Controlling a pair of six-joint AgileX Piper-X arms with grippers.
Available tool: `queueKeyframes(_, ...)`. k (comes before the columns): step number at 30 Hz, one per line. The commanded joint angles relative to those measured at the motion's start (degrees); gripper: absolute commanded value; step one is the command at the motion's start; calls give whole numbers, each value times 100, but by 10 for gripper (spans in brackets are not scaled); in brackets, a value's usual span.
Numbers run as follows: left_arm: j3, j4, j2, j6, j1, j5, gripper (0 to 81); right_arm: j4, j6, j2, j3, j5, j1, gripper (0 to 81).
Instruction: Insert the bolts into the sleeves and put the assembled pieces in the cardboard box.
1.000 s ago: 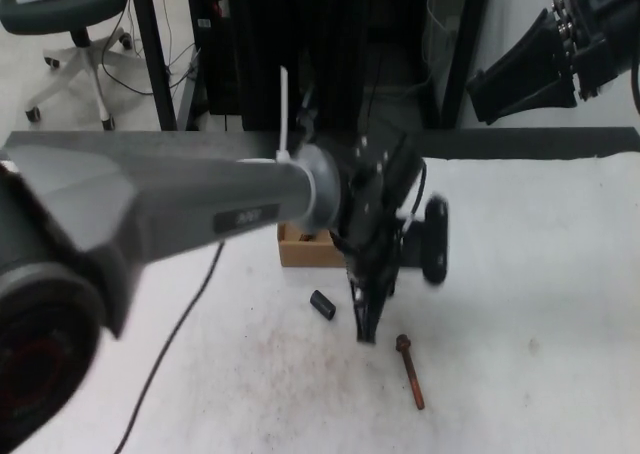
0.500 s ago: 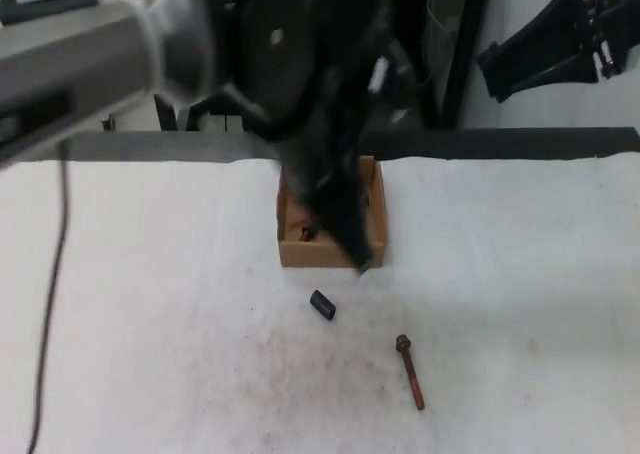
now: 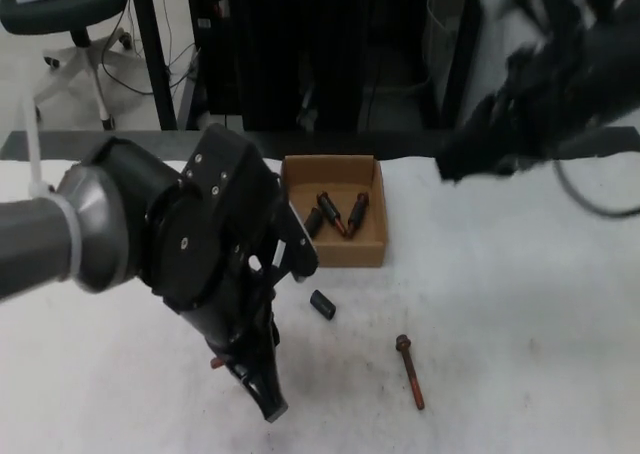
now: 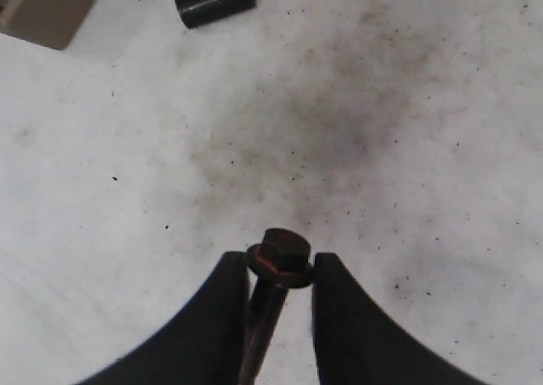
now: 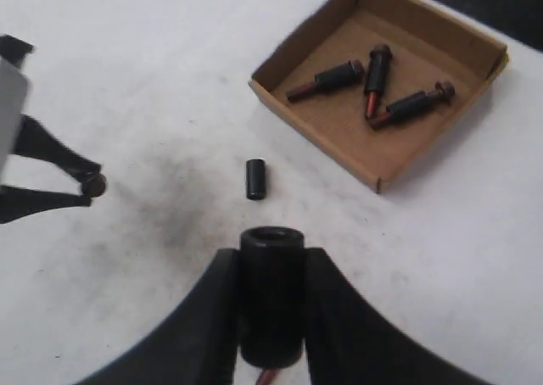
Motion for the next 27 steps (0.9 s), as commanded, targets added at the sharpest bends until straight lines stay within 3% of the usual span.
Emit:
queueKeyframes(1,72,-120,33,148,89,65,0,-441,382,-24,398,294,194,8)
queueKeyframes(8,77,-103,555,1007,273,65,0,-391,412,-24,688,339,622,8)
queueKeyframes(16,84,-148,748,1347,281,145,1,-335,412,-24,688,338,619,8)
queueKeyframes(18,84,-148,748,1464,281,311,43,-316,412,-24,688,327,619,8)
queueKeyframes(23,95,192,748,1729,281,156,261,-318,387,-24,688,-6,619,8)
queueKeyframes(27,95,531,748,1907,291,-41,322,-318,290,-24,688,-100,619,8)
